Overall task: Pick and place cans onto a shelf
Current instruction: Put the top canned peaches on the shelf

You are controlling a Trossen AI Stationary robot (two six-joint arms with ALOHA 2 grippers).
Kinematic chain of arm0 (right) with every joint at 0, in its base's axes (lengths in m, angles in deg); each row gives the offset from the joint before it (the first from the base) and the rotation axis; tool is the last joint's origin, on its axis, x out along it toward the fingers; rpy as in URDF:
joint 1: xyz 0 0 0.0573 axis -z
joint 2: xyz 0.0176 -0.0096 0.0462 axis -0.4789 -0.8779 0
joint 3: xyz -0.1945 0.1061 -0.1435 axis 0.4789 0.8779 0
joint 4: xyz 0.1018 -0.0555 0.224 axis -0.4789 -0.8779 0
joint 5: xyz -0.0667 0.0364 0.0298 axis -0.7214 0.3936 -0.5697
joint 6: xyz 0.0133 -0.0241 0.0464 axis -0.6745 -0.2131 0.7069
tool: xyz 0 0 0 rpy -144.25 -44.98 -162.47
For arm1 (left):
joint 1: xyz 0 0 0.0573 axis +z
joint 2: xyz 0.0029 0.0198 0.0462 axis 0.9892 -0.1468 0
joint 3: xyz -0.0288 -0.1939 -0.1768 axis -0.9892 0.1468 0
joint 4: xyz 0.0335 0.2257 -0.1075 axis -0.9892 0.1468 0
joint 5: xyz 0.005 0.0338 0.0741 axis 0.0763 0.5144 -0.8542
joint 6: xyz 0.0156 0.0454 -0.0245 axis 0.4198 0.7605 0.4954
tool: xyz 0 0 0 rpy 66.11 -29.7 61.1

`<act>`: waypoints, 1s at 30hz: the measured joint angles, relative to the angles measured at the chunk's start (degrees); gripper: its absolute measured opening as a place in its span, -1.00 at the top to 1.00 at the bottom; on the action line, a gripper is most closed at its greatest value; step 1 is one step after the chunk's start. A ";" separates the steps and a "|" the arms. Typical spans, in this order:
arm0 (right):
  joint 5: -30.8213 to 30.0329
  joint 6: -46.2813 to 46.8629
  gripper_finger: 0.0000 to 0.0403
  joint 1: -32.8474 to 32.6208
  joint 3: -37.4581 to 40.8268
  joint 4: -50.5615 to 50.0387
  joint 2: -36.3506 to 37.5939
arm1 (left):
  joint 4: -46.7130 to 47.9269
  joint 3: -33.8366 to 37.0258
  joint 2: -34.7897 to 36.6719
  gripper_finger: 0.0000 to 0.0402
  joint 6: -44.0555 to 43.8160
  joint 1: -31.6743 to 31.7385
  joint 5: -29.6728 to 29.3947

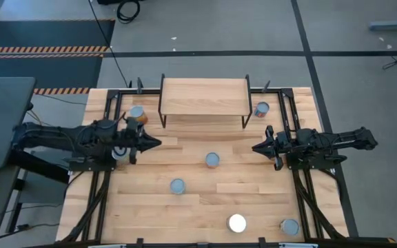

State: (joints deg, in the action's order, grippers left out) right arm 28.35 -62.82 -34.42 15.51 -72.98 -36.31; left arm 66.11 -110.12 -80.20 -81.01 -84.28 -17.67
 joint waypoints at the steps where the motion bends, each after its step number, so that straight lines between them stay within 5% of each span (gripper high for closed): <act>1: -0.01 0.00 0.78 0.00 -0.01 0.02 0.00 | 1.97 -2.47 -1.35 0.89 0.70 -0.07 0.57; 4: -0.01 0.00 0.78 0.00 0.01 0.02 0.00 | 18.37 -12.44 -5.33 0.89 0.05 0.60 0.38; 9: -0.01 0.00 0.78 0.00 -0.01 0.02 0.00 | 60.59 -29.98 -13.71 0.89 -13.52 2.70 -2.34; 14: -0.01 0.00 0.78 0.00 0.01 0.02 0.00 | 88.61 -37.35 -20.91 0.86 -28.47 3.98 1.17; 20: -0.01 0.00 0.78 0.00 0.01 0.02 0.00 | 92.09 -34.31 -24.23 0.51 -29.39 3.74 5.13; 30: 0.01 0.00 0.78 0.00 0.00 0.04 0.00 | 94.18 -33.30 -33.58 -0.52 -14.84 8.72 5.74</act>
State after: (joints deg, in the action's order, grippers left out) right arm 28.36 -62.82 -34.42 15.51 -72.94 -36.31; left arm 160.29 -143.42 -113.78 -95.85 -75.56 -11.93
